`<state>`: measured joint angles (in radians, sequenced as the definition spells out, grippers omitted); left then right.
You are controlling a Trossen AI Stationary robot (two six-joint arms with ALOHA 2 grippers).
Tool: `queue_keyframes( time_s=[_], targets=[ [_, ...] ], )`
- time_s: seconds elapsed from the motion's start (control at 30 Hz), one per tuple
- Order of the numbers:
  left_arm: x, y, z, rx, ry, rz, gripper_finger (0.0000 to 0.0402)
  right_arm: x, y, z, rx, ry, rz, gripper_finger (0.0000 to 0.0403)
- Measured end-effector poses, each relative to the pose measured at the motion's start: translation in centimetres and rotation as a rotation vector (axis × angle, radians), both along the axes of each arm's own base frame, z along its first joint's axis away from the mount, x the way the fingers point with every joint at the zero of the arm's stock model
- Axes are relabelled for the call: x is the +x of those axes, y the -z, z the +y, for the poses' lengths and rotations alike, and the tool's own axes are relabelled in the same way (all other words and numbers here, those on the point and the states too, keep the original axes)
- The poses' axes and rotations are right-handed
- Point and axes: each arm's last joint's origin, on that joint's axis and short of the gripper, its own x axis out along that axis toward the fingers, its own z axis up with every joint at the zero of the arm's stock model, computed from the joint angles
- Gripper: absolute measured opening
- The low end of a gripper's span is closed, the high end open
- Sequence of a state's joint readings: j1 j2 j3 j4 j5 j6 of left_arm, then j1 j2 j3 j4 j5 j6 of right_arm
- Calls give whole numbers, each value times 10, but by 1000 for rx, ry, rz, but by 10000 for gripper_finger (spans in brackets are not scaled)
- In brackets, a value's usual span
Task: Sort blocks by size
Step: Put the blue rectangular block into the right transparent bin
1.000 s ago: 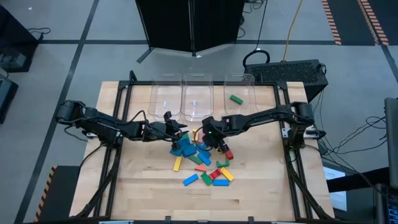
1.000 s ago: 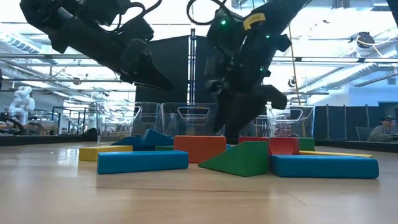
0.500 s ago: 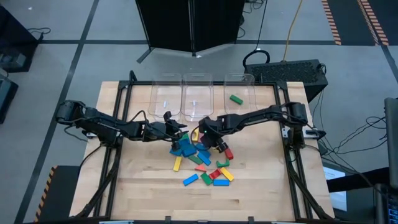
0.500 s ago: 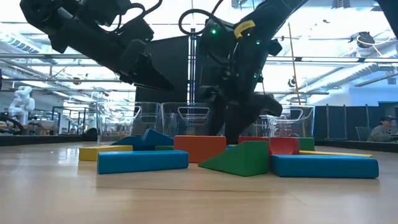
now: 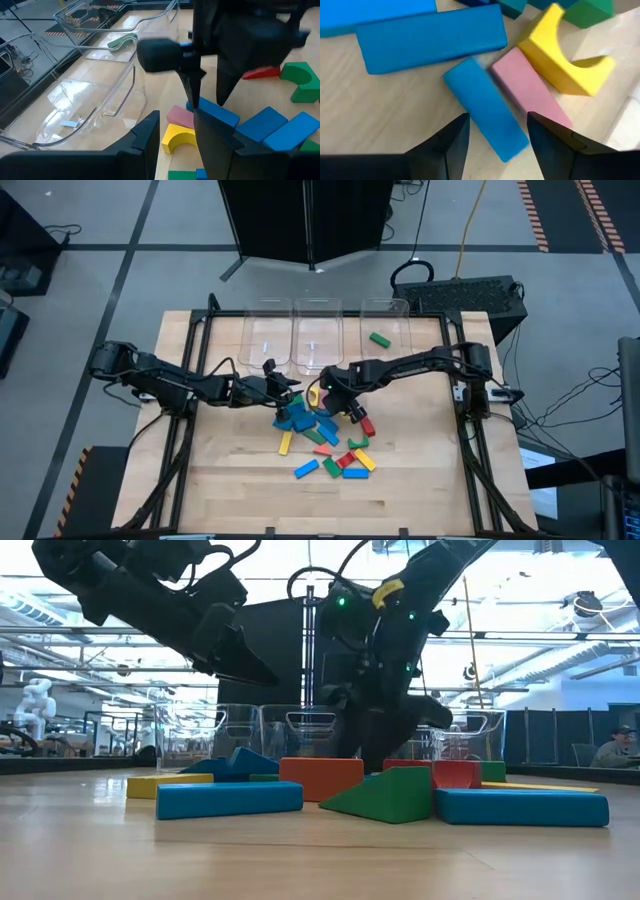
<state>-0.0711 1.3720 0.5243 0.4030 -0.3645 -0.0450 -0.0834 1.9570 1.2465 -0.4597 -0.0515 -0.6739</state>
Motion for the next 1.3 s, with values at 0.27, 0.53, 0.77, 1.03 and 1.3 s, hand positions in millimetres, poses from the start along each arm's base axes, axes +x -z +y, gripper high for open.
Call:
queue_keyframes(
  time_s=[0.27, 0.53, 0.77, 1.03, 1.3],
  targets=[
    [0, -1, 0, 0, -3, -11, 123, 0, 8, 0, 15, 24, 26, 189],
    [0, -1, 0, 0, -4, -8, 123, -11, 8, 1, 77, 137, 136, 163],
    [0, -1, 0, 0, -3, -7, 123, -13, 8, 3, 155, 194, 165, 116],
    [0, 0, 0, 0, -4, -7, 123, -18, 4, 5, 184, 227, 200, 101],
    [0, 0, 0, 0, -3, -6, 123, -31, -28, 10, 189, 240, 176, 104]
  ],
)
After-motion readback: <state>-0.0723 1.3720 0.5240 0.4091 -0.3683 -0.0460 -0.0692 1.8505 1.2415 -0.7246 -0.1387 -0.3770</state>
